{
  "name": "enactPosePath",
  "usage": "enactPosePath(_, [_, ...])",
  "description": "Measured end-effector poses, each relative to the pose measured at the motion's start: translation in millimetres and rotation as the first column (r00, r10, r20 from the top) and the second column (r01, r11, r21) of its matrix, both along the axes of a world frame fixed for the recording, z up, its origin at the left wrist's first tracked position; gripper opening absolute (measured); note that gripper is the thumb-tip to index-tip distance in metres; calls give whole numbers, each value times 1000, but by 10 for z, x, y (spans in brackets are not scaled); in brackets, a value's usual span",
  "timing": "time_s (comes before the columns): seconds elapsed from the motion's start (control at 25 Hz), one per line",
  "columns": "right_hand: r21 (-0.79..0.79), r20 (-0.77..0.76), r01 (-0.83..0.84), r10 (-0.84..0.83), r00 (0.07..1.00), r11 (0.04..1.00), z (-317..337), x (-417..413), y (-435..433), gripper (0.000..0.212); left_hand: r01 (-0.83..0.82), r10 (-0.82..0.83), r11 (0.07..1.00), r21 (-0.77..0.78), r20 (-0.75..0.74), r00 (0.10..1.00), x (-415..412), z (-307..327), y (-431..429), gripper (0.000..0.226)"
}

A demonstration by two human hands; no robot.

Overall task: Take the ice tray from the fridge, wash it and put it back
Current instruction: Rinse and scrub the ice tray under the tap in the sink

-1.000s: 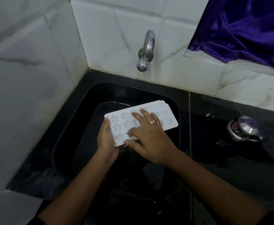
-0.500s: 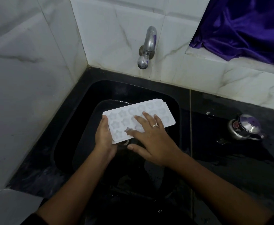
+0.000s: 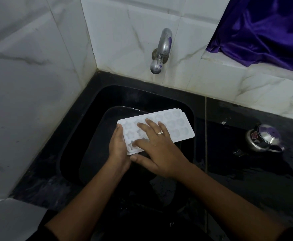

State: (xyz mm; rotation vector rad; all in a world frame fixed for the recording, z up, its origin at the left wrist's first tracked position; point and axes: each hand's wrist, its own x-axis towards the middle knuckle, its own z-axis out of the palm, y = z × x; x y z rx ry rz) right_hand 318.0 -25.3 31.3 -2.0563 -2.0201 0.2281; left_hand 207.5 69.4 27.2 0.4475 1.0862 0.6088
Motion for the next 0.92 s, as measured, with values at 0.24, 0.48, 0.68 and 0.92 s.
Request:
enactPosePath(0.24, [-22, 71, -60, 62, 996, 998, -13, 41, -43, 61, -19, 20, 1000, -22, 26, 999, -27, 13, 29, 54])
enactPosePath(0.48, [-37, 63, -67, 70, 996, 997, -13, -63, -3, 66, -6, 6, 1000, 2, -12, 1000, -25, -2, 6, 53])
enactPosePath(0.68, [-13, 39, -37, 38, 999, 999, 22, -40, 84, 61, -18, 18, 1000, 0, -27, 999, -23, -38, -15, 51])
enactPosePath(0.92, [-41, 61, -82, 85, 995, 996, -6, 11, 51, 58, -34, 34, 999, -35, -2, 999, -43, -27, 20, 51])
